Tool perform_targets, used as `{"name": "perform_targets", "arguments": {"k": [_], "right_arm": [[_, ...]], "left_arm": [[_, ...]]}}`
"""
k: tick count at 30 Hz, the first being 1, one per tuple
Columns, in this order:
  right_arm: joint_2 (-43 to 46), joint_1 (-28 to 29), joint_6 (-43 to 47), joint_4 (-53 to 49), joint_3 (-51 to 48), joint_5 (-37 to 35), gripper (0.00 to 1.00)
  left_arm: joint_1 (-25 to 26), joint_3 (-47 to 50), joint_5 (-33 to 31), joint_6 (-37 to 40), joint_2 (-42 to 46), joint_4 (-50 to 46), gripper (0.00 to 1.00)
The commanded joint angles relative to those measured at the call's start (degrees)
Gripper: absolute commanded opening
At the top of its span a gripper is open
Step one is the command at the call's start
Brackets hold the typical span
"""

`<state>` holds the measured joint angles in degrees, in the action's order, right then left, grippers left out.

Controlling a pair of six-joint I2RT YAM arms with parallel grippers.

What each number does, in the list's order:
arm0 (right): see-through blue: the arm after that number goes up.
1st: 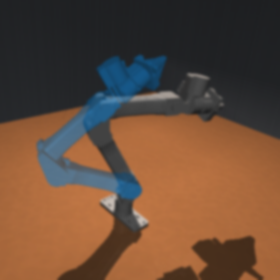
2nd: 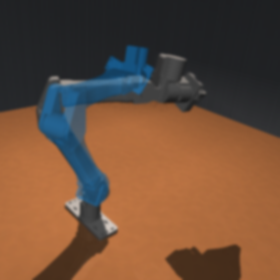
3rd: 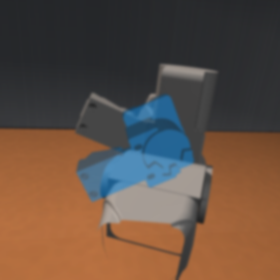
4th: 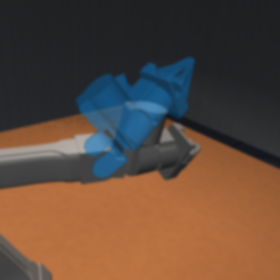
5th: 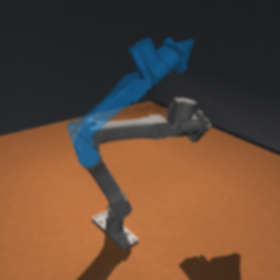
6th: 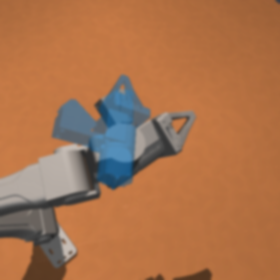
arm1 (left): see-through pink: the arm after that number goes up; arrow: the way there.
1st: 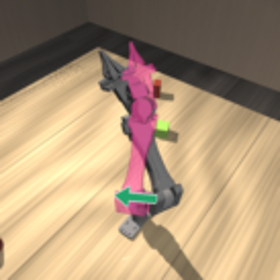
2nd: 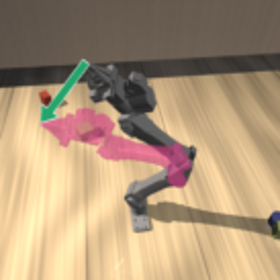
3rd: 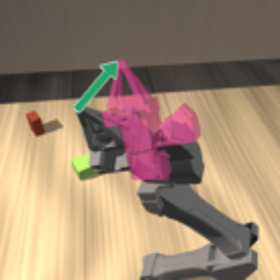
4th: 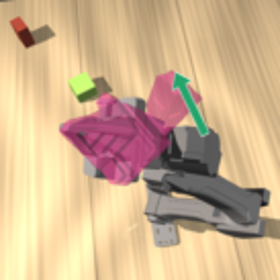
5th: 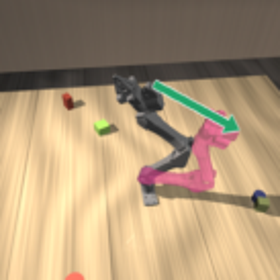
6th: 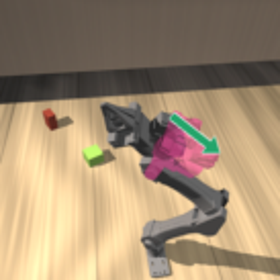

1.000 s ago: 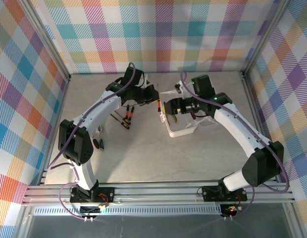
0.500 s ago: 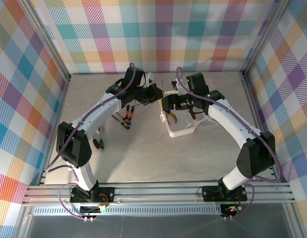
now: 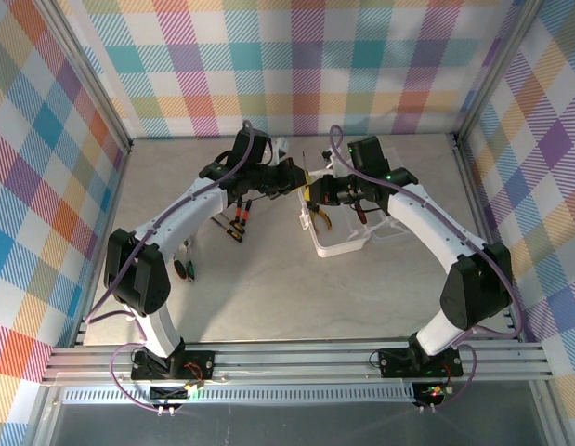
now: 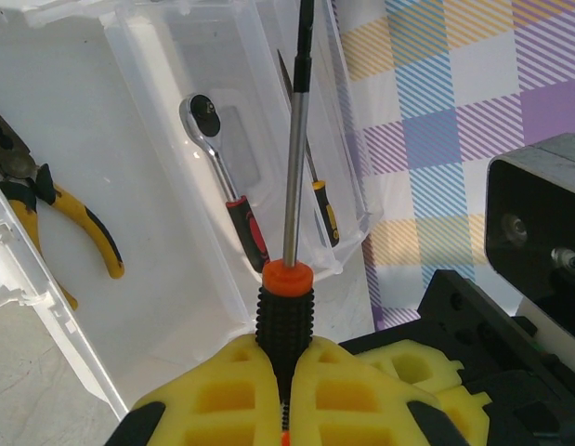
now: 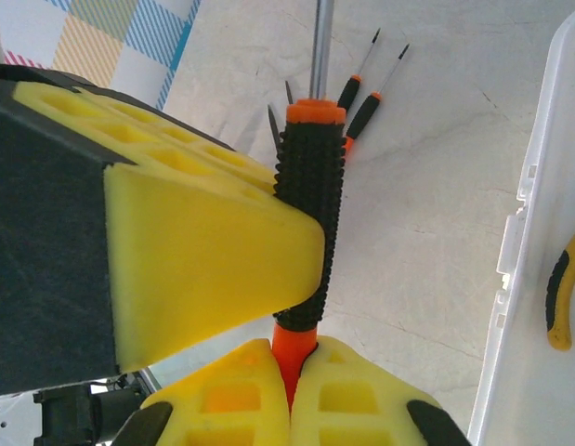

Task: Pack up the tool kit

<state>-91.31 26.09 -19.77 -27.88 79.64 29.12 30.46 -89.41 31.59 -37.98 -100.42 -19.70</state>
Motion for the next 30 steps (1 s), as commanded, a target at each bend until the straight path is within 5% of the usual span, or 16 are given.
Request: {"name": "perform_targets", "arguments": {"k": [1, 6, 7, 10, 18, 30], "right_arm": [[2.17, 0.18, 3.59, -0.25, 2.19, 1.05, 0.00], [5.17, -4.66, 7.66, -6.73, 2.61, -0.26, 0.00], [5.71, -6.32, 8.96, -8.83, 2.99, -0.89, 0.00], [5.01, -11.91, 14.65, -18.69, 6.53, -3.01, 0.00], [-2.78, -22.23, 28.09, -37.60, 17.03, -28.84, 0.00], [-12.18, -24.67, 33.99, -37.98, 21.19, -38.22, 0.00]], "left_arm": [[0.85, -0.38, 1.08, 0.83, 2.76, -0.51, 0.24], [-0.92, -3.45, -4.36, 6.69, 4.41, -9.32, 0.95], [-1.67, -3.54, -6.06, 7.86, 5.18, -10.56, 1.00], [-4.21, -3.27, -11.26, 11.26, 7.30, -14.90, 1.00], [-9.55, 0.91, -25.31, 17.78, 9.37, -27.41, 1.00], [-11.73, 10.26, -25.88, 18.22, 11.78, -26.53, 1.00]]}}
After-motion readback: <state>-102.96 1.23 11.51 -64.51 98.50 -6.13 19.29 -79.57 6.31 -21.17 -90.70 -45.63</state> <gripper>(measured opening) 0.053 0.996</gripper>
